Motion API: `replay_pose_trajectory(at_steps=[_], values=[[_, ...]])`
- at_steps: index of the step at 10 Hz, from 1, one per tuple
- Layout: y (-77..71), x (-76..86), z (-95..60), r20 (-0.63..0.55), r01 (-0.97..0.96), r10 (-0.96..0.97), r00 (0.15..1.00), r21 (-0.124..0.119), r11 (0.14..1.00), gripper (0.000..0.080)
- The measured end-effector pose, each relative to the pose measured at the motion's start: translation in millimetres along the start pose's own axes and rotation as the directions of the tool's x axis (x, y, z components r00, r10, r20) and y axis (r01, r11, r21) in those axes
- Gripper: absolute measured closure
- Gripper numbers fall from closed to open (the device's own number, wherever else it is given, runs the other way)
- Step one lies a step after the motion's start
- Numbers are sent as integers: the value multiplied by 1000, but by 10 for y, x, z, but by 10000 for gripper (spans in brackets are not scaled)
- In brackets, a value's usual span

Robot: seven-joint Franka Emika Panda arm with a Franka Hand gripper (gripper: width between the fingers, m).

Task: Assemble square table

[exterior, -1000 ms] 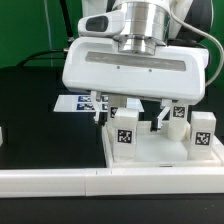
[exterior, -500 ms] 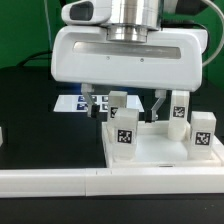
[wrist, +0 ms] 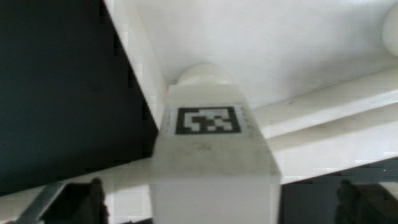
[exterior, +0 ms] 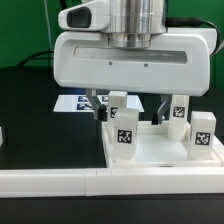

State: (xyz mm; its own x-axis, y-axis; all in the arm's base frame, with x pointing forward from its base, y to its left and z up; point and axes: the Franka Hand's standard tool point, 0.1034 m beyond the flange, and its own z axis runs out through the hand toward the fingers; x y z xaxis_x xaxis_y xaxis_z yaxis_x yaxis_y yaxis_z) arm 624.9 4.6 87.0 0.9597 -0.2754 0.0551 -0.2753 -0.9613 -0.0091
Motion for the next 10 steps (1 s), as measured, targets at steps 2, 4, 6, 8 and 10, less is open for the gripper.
replay_pose_trajectory(at_steps=[2,4,6,8,10], values=[[-5,-19,40,5,-17,17,1000,-4,1000,151],[1,-19,42,6,-17,17,1000,-5,1000,416],[-3,-22,46,5,-189,189,982,-5,982,511],[-3,-23,49,5,-319,319,948,-6,948,511],[30,-19,55,0,-525,525,851,-9,851,511]])
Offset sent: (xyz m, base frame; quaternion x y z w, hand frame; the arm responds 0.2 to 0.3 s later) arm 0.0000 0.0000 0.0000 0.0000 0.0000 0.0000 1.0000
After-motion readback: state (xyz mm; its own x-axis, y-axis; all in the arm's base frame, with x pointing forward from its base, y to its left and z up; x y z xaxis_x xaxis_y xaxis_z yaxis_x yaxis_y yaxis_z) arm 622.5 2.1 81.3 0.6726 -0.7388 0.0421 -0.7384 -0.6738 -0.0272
